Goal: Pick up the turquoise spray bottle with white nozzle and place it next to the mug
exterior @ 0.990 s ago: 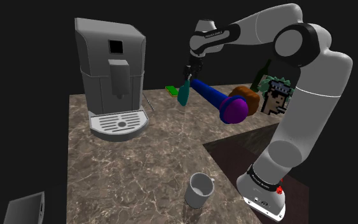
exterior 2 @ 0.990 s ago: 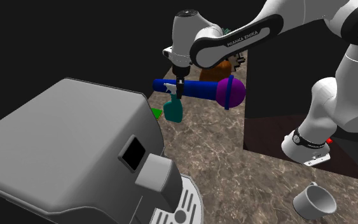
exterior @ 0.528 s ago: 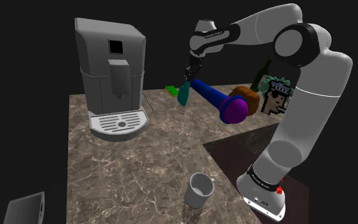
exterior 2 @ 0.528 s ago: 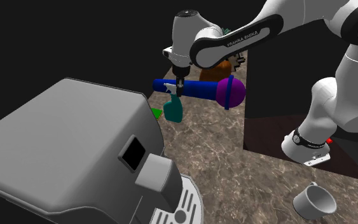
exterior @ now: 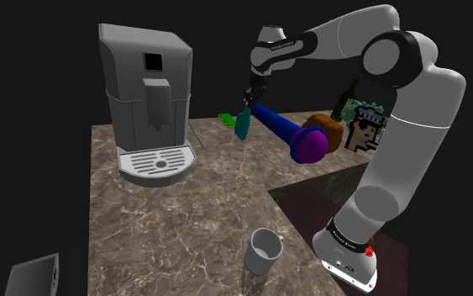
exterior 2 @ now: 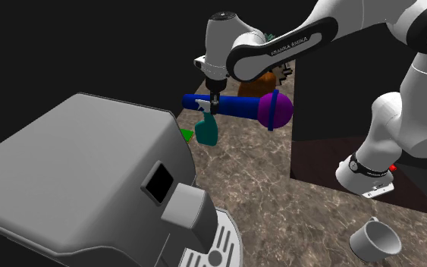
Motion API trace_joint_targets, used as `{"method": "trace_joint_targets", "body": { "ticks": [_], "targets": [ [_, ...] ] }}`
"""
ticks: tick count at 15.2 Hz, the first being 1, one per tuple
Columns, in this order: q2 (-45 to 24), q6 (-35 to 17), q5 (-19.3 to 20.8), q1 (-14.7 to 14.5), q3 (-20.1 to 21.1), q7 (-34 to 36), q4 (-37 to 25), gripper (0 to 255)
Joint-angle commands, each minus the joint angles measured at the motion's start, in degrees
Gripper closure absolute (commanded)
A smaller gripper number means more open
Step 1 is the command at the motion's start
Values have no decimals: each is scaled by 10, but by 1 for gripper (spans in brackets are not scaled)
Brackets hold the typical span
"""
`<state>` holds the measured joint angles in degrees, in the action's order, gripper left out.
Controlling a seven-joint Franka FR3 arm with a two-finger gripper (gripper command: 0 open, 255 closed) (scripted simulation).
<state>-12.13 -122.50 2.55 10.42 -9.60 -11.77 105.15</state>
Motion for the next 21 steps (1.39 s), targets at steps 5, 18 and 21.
{"method": "trace_joint_targets", "body": {
  "ticks": [5, 18, 21],
  "targets": [
    [11, 35, 1, 0, 0, -1, -25, 255],
    [26, 131, 2, -1, -1, -6, -106, 255],
    [26, 154, 1, -1, -1, -7, -128, 255]
  ]
}}
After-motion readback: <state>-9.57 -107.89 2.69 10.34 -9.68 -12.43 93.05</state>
